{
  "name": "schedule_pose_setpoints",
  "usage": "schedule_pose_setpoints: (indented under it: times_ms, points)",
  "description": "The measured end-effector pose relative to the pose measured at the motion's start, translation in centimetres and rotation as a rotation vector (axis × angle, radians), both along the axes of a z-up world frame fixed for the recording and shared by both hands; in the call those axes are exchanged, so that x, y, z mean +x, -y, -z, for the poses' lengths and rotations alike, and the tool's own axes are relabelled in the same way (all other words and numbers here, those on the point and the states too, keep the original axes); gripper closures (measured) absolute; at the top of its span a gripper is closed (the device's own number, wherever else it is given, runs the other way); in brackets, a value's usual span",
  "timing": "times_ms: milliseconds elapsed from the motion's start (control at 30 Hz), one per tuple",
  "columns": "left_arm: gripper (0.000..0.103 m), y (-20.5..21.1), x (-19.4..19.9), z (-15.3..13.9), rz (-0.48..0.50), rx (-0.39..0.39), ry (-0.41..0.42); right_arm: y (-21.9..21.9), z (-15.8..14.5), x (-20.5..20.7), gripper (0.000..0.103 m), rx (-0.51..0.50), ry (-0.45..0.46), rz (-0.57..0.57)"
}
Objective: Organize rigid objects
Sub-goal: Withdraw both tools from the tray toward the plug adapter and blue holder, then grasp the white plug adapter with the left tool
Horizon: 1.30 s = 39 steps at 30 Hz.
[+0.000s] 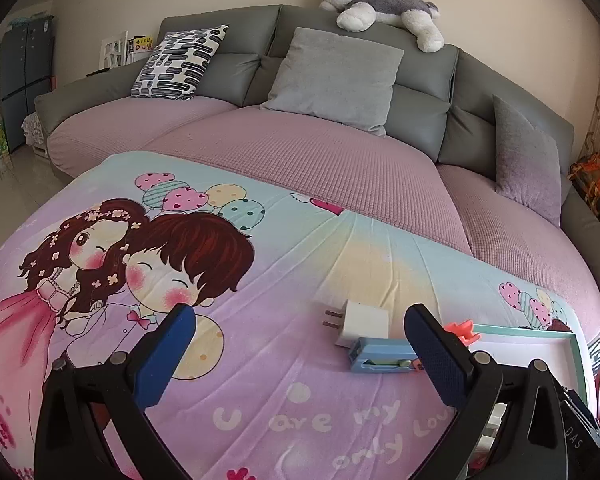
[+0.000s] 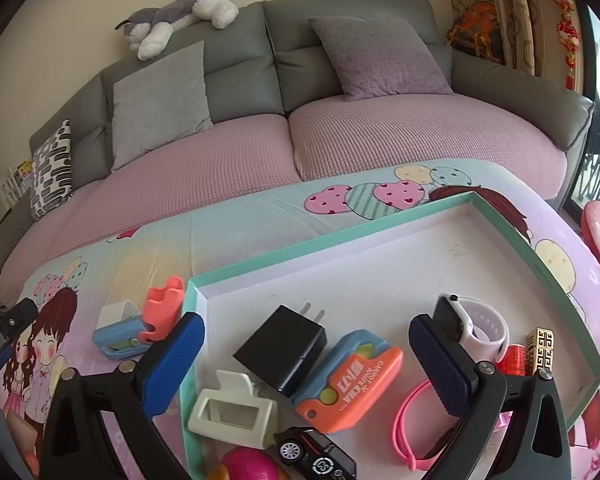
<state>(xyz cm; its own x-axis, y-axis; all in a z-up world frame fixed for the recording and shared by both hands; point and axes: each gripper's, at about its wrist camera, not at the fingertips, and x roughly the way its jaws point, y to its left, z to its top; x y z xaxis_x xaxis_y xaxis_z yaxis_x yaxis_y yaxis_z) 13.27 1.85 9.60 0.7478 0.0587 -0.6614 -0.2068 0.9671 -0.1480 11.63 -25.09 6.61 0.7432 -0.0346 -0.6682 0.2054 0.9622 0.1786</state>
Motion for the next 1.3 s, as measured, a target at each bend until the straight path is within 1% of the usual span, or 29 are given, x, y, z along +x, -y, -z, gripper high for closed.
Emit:
schedule_pose_setpoints:
  times_ms: [100, 200, 300, 367, 433, 533, 600, 667, 733, 833, 967, 1067, 1200, 1300]
  points:
    - [0.0, -1.2, -0.2, 0.3, -0.019, 0.002, -0.011, -1.9, -0.1, 0.5, 0.0, -0.001, 0.01, -0.067]
    - [0.0, -2.1, -0.1, 0.8, -0.034, 0.003, -0.033, -3.7, 0.2, 0.8, 0.0, -0.019, -0.001, -0.12]
    - [0.0, -2.5, 0.2, 1.4, -0.03, 0.002, -0.07, -5.2, 0.5, 1.1, 0.0, -0.048, -0.001, -0.156]
    - [0.0, -2.6, 0.3, 1.7, -0.032, 0.003, -0.089, -5.8, 0.7, 1.2, 0.0, -0.042, -0.005, -0.171]
    - [0.0, -2.7, 0.4, 1.9, -0.032, 0.005, -0.098, -5.8, 0.9, 1.2, 0.0, -0.039, -0.008, -0.165]
    - [0.0, -2.7, 0.9, 2.6, -0.041, 0.017, -0.103, -5.2, 1.1, 1.3, 0.0, -0.058, -0.022, -0.118]
    - [0.0, -2.6, 1.5, 3.5, -0.025, 0.004, -0.14, -4.6, 1.2, 1.3, 0.0, -0.061, -0.028, -0.092]
    - [0.0, -2.4, 2.0, 4.3, -0.01, -0.006, -0.16, -4.0, 1.3, 1.4, 0.0, -0.052, -0.035, -0.074]
    - [0.0, -2.1, 2.4, 4.8, -0.002, -0.008, -0.175, -3.8, 1.4, 1.4, 0.0, -0.043, -0.038, -0.071]
    - [0.0, -1.8, 2.8, 5.0, 0.006, -0.016, -0.171, -4.2, 1.4, 1.5, 0.0, -0.047, -0.035, -0.092]
    - [0.0, -1.8, 3.3, 5.2, 0.016, -0.038, -0.17, -5.1, 1.5, 1.7, 0.0, -0.059, -0.04, -0.116]
    - [0.0, -1.6, 4.0, 5.3, 0.031, -0.06, -0.163, -5.1, 1.6, 1.6, 0.0, -0.058, -0.043, -0.112]
    - [0.0, -1.0, 5.3, 5.6, 0.083, -0.128, -0.17, -4.5, 1.8, 1.7, 0.0, -0.042, -0.06, -0.09]
    - [0.0, -0.2, 6.3, 6.1, 0.12, -0.141, -0.185, -4.0, 1.9, 1.9, 0.0, -0.028, -0.069, -0.079]
